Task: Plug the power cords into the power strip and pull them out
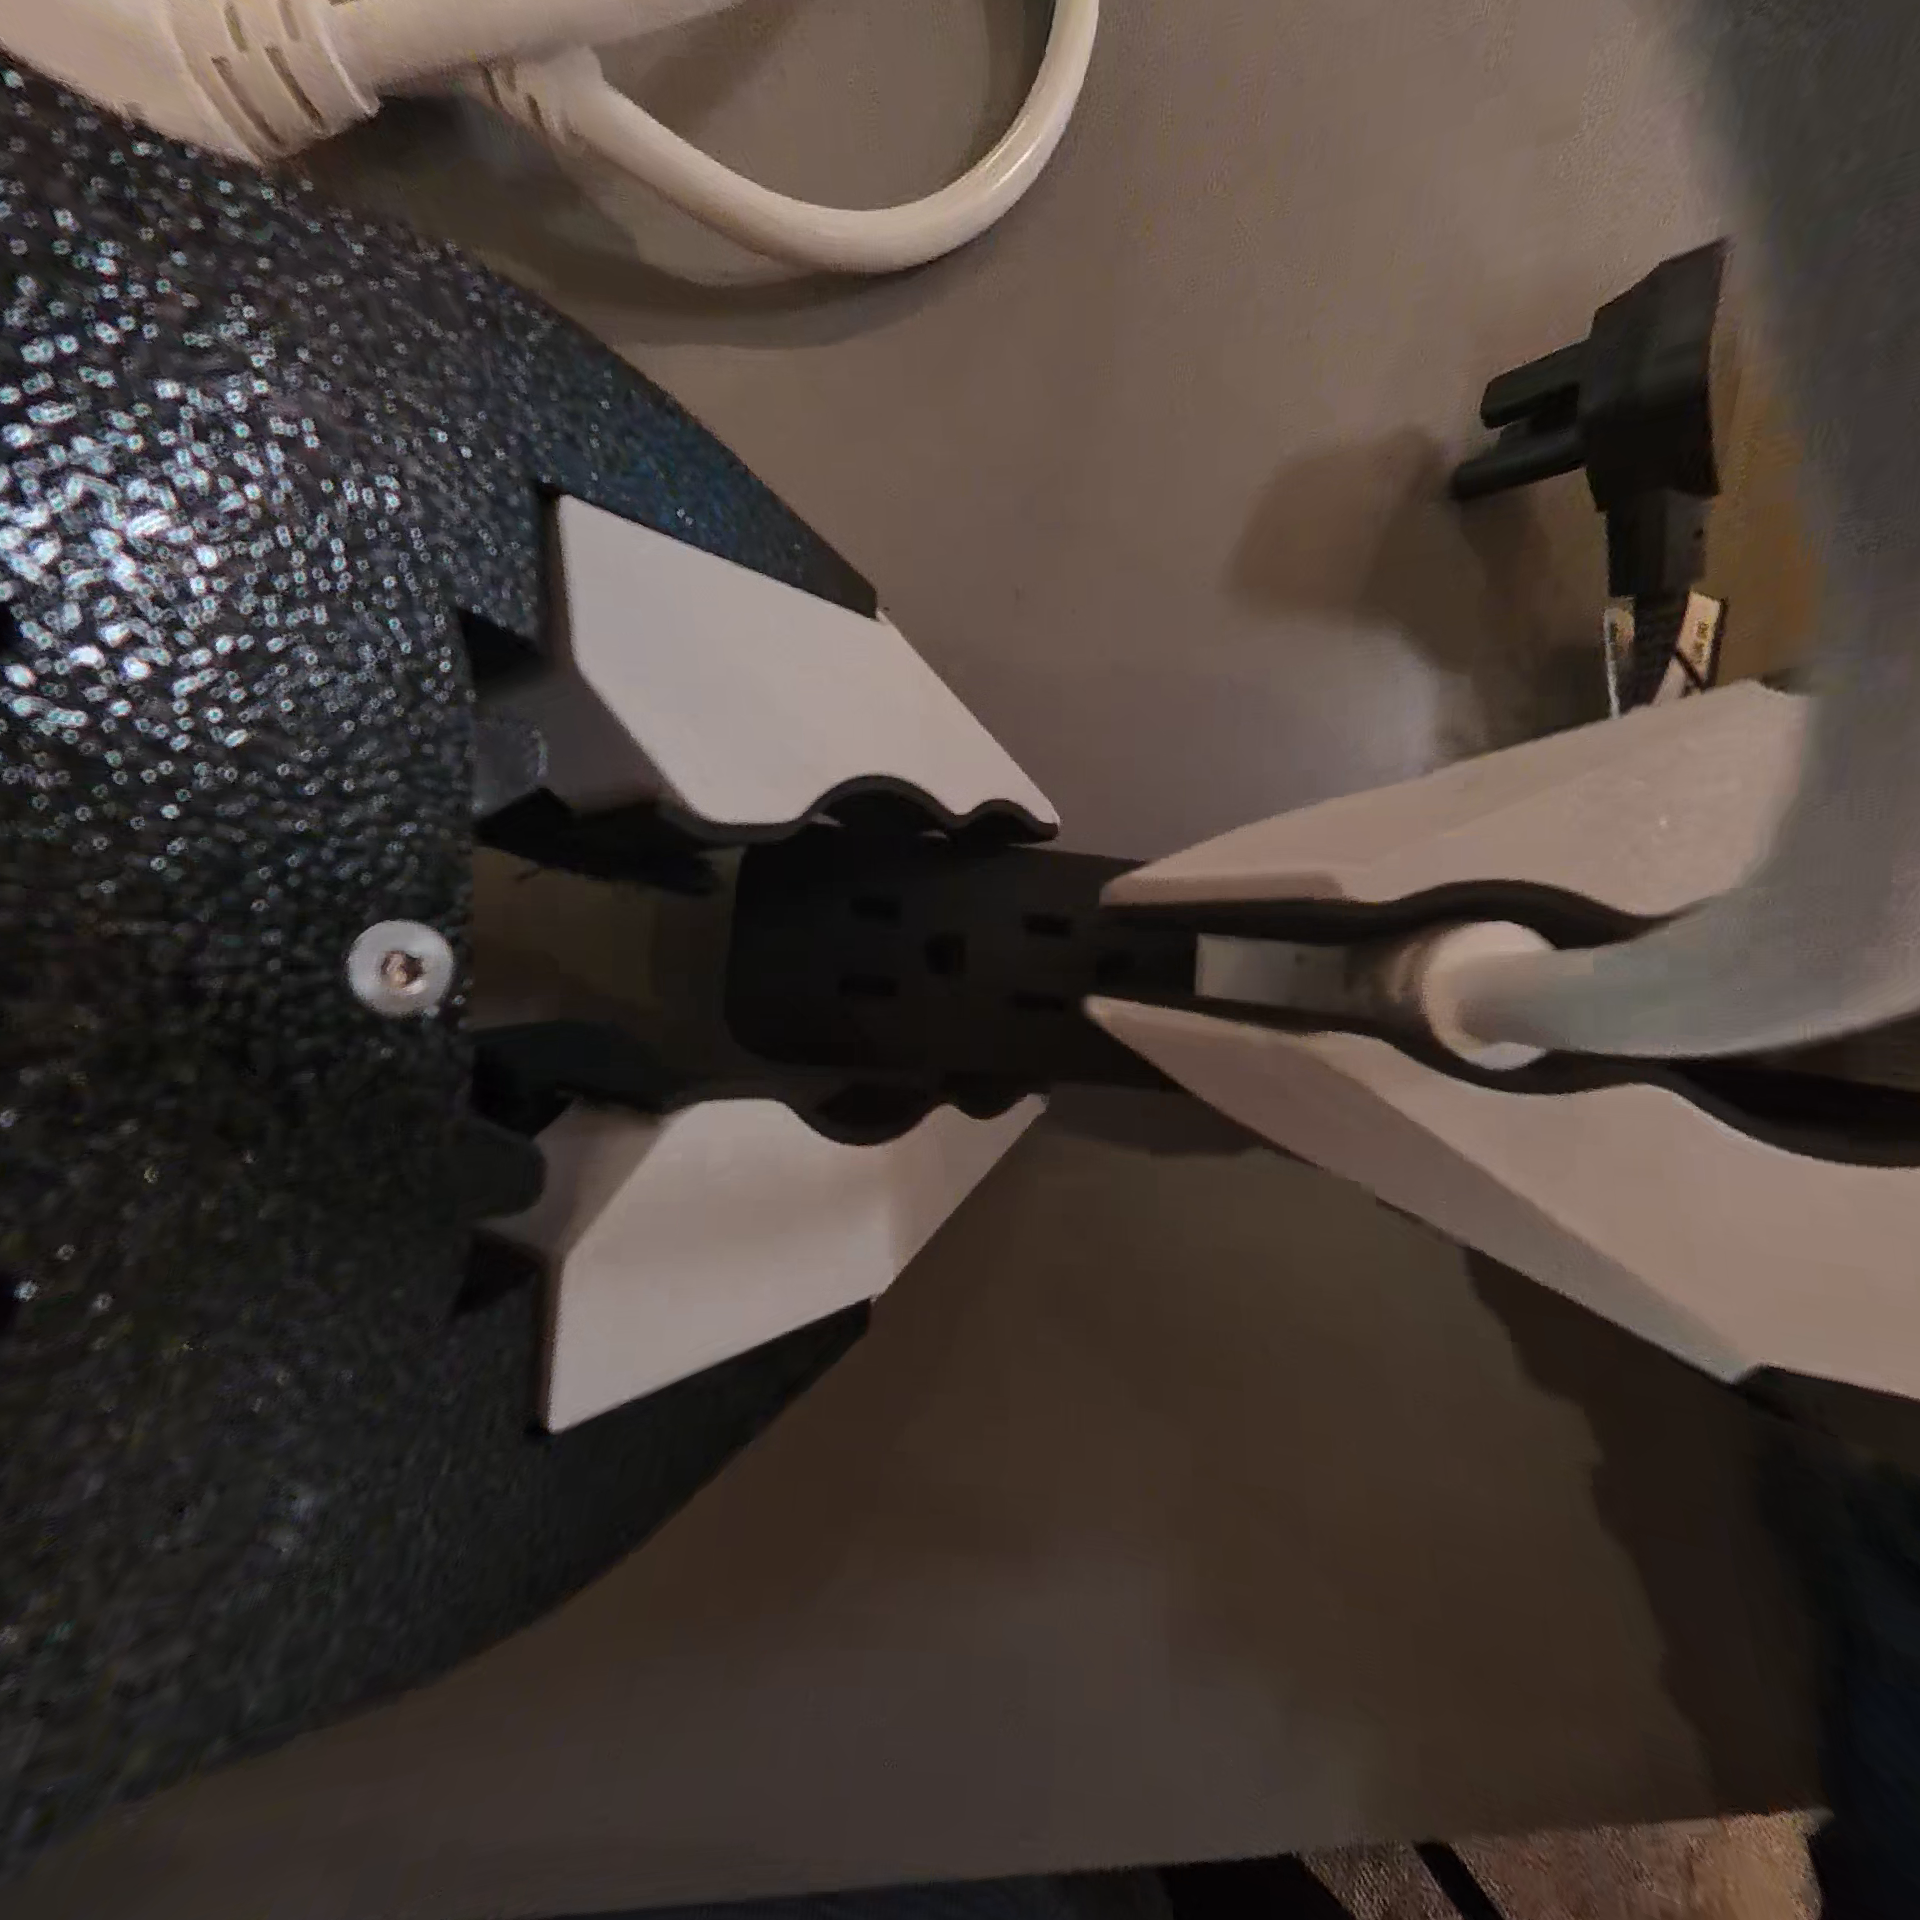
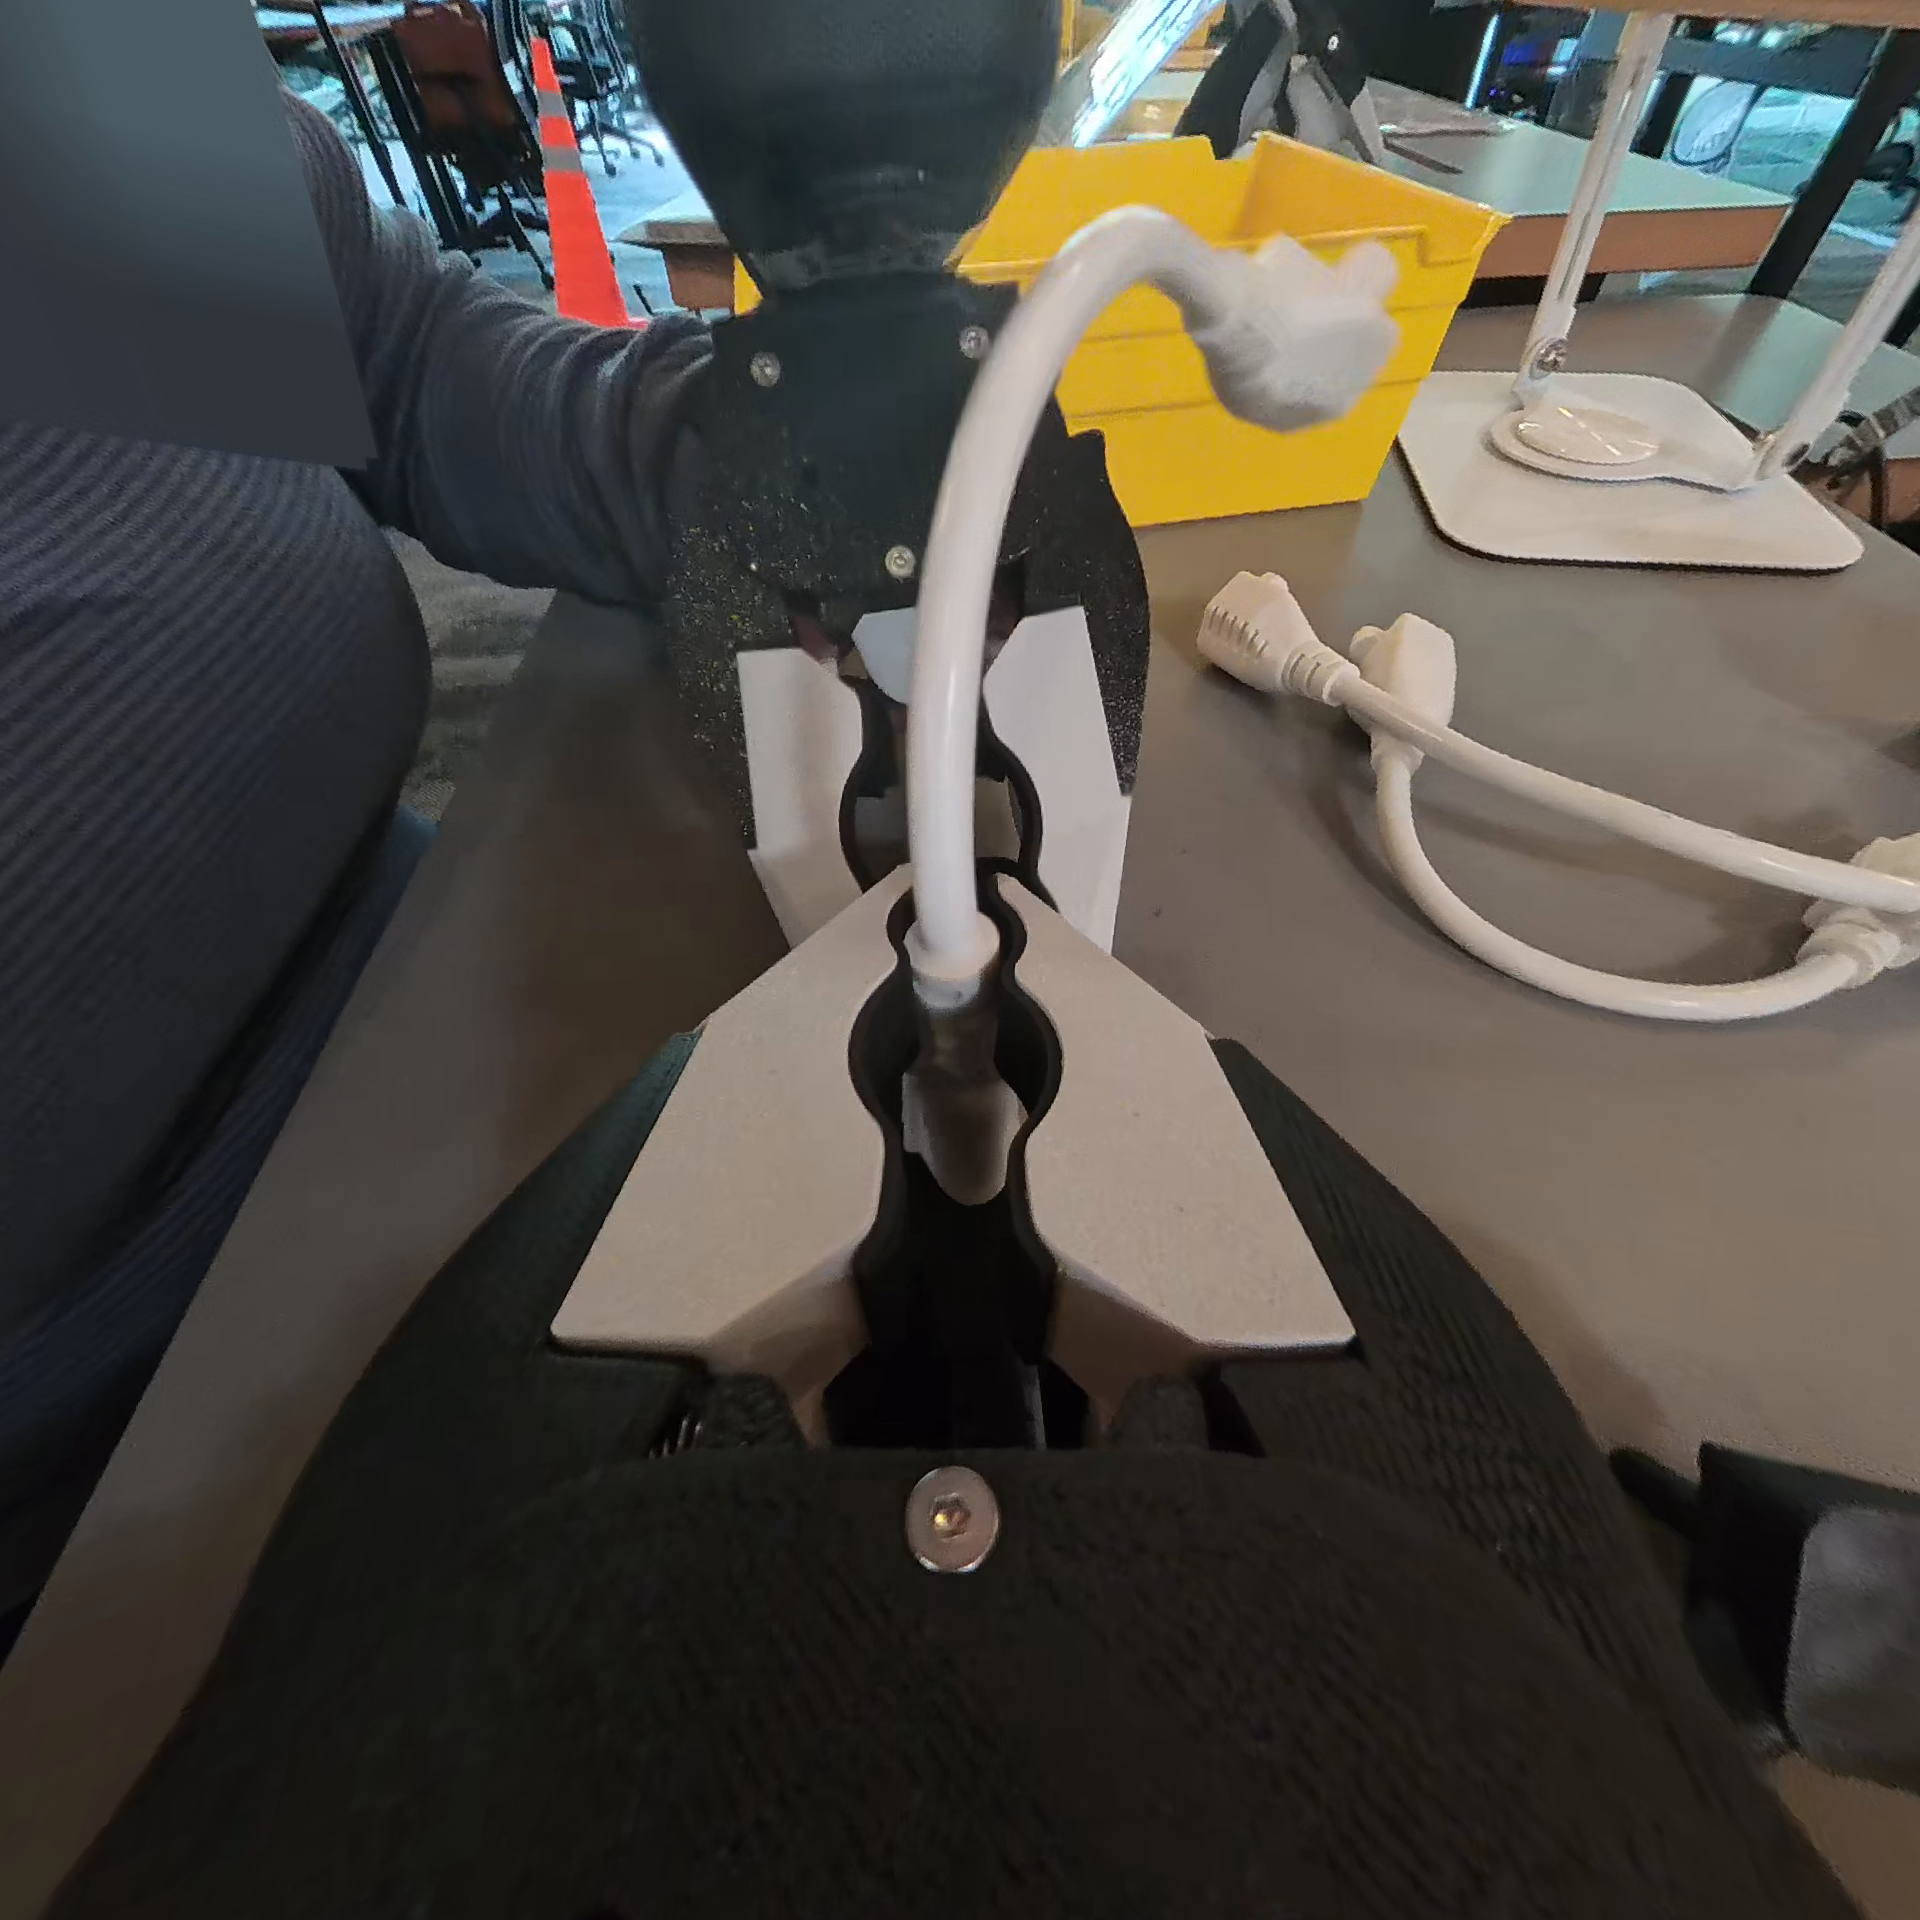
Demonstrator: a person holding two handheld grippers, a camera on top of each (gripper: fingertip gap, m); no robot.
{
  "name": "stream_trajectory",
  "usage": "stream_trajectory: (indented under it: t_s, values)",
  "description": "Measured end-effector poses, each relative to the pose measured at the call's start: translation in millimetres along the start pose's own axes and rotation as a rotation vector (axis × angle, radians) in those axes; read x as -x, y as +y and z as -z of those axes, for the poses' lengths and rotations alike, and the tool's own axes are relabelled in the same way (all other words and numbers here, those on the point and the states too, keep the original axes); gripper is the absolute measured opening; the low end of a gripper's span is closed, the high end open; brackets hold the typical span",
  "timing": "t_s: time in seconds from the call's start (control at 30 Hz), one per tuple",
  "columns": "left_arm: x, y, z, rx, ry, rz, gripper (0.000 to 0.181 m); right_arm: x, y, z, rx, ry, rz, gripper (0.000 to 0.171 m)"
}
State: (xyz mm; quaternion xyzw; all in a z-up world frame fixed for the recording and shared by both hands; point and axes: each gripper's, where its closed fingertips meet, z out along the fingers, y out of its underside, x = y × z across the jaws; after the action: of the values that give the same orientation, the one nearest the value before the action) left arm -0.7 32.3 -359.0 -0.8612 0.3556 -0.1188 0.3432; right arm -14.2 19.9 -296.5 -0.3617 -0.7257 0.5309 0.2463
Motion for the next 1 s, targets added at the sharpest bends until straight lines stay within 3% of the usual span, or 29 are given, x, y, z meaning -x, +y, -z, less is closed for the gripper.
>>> stream_trajectory:
  t_s: [0.33, 0.53, 0.6, 0.67, 0.87, 1.0]
  values:
    - [0.6, -1.5, -0.3, -0.053, 0.011, 0.013, 0.044, -1.2, -2.1, -3.8, -0.018, 0.011, -0.008, 0.008]
    - [0.8, -3.0, -0.7, -0.082, 0.003, 0.013, 0.044, -5.1, 1.4, -4.8, 0.009, 0.106, 0.132, 0.009]
    - [0.7, -3.4, -1.0, -0.085, 0.001, 0.012, 0.044, -0.4, 1.5, -3.8, -0.004, 0.049, 0.087, 0.021]
    - [0.4, -3.8, -1.0, -0.09, -0.001, 0.011, 0.044, 0.0, -1.0, -0.2, -0.021, 0.03, 0.061, 0.022]
    - [1.4, -4.7, -1.0, -0.106, -0.002, 0.022, 0.044, -15.8, -17.6, 30.8, -0.088, 0.129, 0.08, 0.032]
    - [2.2, -6.7, -0.9, -0.133, 0.025, 0.066, 0.044, -13.1, -20.8, 34.7, -0.093, 0.148, 0.164, 0.01]
